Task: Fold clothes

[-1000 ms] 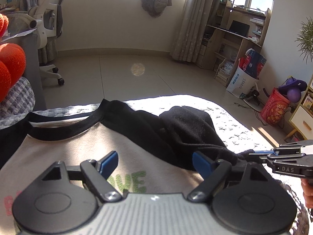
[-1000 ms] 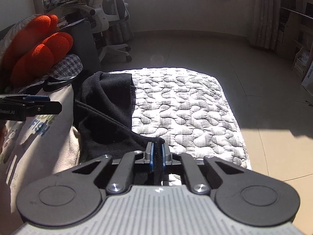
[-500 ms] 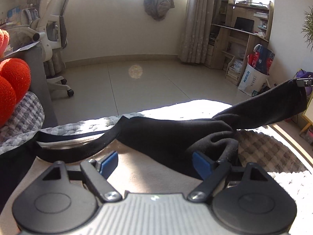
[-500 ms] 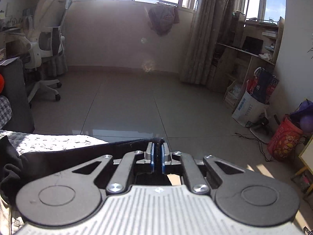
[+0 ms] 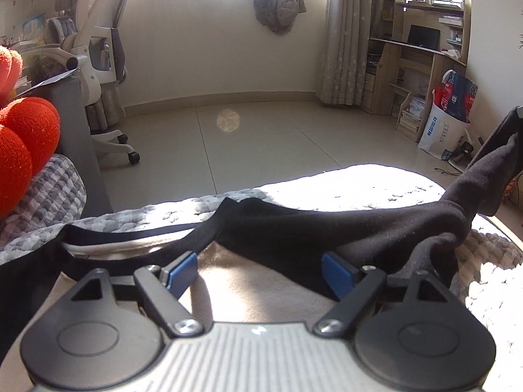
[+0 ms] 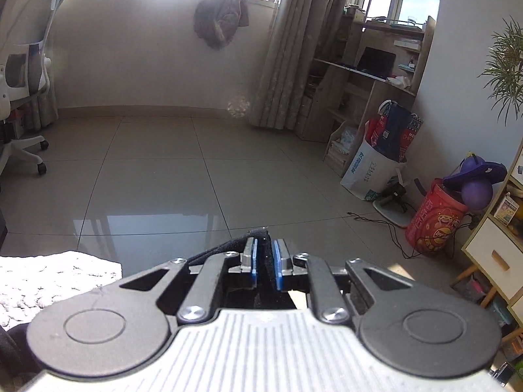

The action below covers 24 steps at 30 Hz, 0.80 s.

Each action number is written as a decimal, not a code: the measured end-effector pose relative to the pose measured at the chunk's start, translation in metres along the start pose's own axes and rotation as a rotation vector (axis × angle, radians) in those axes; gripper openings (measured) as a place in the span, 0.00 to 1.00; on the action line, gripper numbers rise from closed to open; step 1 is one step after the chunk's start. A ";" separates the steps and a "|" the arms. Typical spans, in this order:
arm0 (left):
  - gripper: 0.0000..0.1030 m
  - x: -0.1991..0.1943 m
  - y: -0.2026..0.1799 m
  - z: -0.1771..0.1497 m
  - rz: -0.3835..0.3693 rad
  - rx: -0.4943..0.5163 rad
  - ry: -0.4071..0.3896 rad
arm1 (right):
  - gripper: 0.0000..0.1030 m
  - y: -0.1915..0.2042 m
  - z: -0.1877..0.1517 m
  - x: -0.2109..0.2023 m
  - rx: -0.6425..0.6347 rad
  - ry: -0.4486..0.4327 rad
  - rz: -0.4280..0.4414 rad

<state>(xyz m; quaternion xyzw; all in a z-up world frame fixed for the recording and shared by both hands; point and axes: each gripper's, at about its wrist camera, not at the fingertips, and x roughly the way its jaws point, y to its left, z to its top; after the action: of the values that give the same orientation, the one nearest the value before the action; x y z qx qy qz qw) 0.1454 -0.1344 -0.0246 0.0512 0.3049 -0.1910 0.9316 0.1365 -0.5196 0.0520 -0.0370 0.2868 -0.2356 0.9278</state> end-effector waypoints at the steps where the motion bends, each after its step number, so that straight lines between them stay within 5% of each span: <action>1: 0.82 -0.004 -0.003 0.001 -0.016 0.010 -0.008 | 0.17 0.000 -0.005 0.002 0.005 0.010 -0.003; 3: 0.82 -0.012 -0.009 0.004 -0.052 0.035 -0.028 | 0.35 -0.001 -0.012 0.004 0.034 0.029 0.033; 4: 0.80 -0.015 -0.013 0.007 -0.075 0.051 -0.036 | 0.55 -0.002 -0.016 0.004 0.048 0.038 0.051; 5: 0.80 -0.018 -0.018 0.009 -0.096 0.066 -0.041 | 0.60 -0.002 -0.020 0.004 0.055 0.035 0.066; 12: 0.67 -0.021 -0.054 0.011 -0.251 0.140 -0.034 | 0.60 0.025 -0.050 -0.004 -0.004 0.078 0.260; 17: 0.67 -0.012 -0.079 0.014 -0.276 0.179 -0.051 | 0.60 0.043 -0.073 -0.002 -0.055 0.110 0.369; 24: 0.59 0.011 -0.111 0.017 -0.292 0.232 -0.037 | 0.60 0.061 -0.090 0.010 -0.089 0.108 0.413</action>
<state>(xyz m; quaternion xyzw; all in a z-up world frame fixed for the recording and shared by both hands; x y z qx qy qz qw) 0.1195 -0.2439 -0.0153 0.1099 0.2680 -0.3591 0.8872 0.1197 -0.4637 -0.0399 -0.0059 0.3476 -0.0292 0.9372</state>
